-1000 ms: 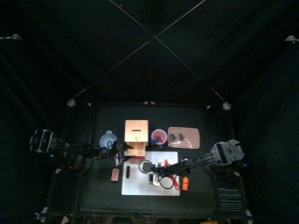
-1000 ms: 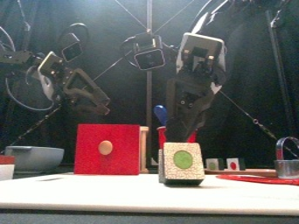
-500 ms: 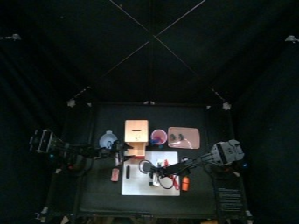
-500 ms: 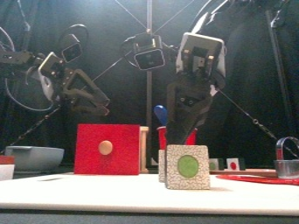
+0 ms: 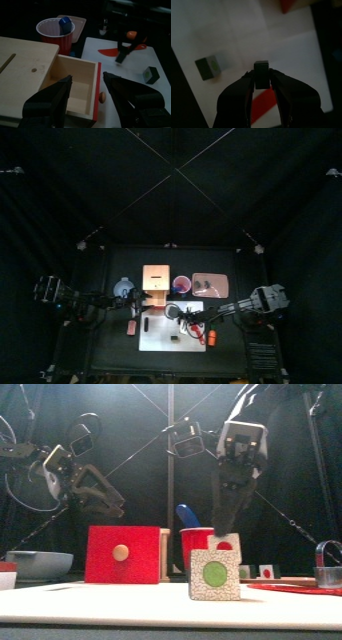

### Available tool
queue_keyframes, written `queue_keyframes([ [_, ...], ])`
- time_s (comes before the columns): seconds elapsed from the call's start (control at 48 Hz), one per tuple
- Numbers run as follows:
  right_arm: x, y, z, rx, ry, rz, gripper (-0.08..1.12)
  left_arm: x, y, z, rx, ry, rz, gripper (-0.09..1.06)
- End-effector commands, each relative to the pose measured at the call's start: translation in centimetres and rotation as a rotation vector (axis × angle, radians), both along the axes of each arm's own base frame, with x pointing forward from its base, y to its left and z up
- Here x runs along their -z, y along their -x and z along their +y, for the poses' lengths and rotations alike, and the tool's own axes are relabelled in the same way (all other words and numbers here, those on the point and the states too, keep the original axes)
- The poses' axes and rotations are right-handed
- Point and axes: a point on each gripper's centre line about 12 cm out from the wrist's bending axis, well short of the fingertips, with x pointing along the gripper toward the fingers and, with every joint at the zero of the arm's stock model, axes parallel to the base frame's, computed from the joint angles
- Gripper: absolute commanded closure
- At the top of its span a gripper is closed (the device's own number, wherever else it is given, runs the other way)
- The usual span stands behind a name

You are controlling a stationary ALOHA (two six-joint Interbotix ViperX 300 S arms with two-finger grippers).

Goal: Place sushi on board then cut the sushi with the knife then place the pieces on the plate
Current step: Place the 4 sushi pieces on the plate

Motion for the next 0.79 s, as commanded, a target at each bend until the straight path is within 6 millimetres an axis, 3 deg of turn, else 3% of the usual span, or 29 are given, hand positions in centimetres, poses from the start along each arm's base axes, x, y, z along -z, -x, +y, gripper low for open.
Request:
queue_keyframes([
  [0.021,-2.6,3.3,-3.2,0.106,-0.003,-0.064,0.40,-0.5,-0.2,0.1,-0.005,-0.004,-0.018,0.08],
  [0.167,-2.8,9.7,-7.7,0.323,-0.024,-0.101,0.40,-0.5,-0.2,0.1,-0.002,-0.005,-0.018,0.08],
  [0.312,-1.1,15.7,-10.5,0.553,-0.080,-0.119,0.40,-0.5,-0.3,0.1,-0.001,-0.006,-0.020,0.08],
  [0.396,-0.8,17.8,-11.7,0.674,-0.117,-0.188,0.40,-0.5,-0.2,0.1,-0.003,-0.006,-0.019,0.08],
  [0.542,0.5,19.4,-13.4,0.782,-0.110,-0.255,0.40,-0.4,-0.2,0.3,-0.005,-0.009,-0.016,0.08],
  [0.792,2.8,18.6,-16.0,0.826,-0.091,-0.217,0.39,-0.4,-0.2,0.3,-0.002,-0.013,-0.014,0.08],
])
